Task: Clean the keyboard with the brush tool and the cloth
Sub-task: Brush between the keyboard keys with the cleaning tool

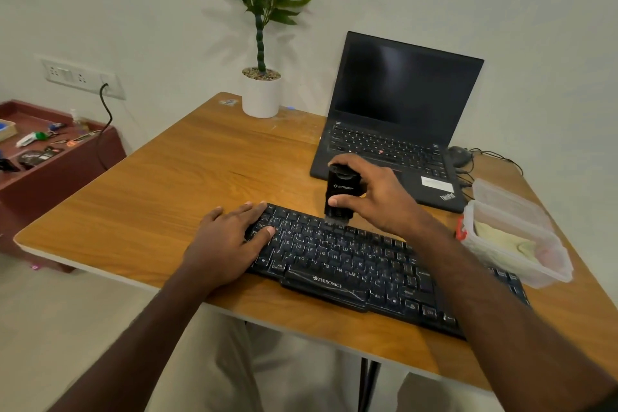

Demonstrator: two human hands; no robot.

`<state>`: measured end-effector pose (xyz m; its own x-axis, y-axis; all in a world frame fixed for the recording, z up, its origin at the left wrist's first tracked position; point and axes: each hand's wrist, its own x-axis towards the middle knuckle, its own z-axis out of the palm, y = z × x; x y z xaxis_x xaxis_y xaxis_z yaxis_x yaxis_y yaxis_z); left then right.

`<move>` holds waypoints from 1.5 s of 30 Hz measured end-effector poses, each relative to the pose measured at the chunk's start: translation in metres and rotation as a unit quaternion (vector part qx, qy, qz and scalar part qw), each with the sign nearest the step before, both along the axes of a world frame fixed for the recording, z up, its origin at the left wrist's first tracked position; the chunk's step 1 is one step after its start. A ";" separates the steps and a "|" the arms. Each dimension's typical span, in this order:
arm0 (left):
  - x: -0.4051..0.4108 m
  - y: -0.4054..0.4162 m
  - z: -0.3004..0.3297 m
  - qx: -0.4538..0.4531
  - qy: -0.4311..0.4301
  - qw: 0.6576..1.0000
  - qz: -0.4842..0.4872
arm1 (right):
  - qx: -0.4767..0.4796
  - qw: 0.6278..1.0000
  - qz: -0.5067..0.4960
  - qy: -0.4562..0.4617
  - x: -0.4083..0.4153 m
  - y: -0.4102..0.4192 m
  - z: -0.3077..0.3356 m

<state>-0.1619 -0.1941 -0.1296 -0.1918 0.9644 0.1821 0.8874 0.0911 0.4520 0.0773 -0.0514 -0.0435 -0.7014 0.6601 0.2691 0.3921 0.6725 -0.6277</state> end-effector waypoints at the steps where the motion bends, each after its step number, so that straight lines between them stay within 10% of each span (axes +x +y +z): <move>1: 0.000 0.000 0.000 0.001 0.000 1.000 0.001 | -0.001 1.000 -0.010 0.014 0.006 0.000 0.003; 45: 0.001 -0.001 0.002 -0.003 -0.004 1.000 -0.001 | -0.016 0.994 -0.090 0.063 0.056 -0.010 -0.006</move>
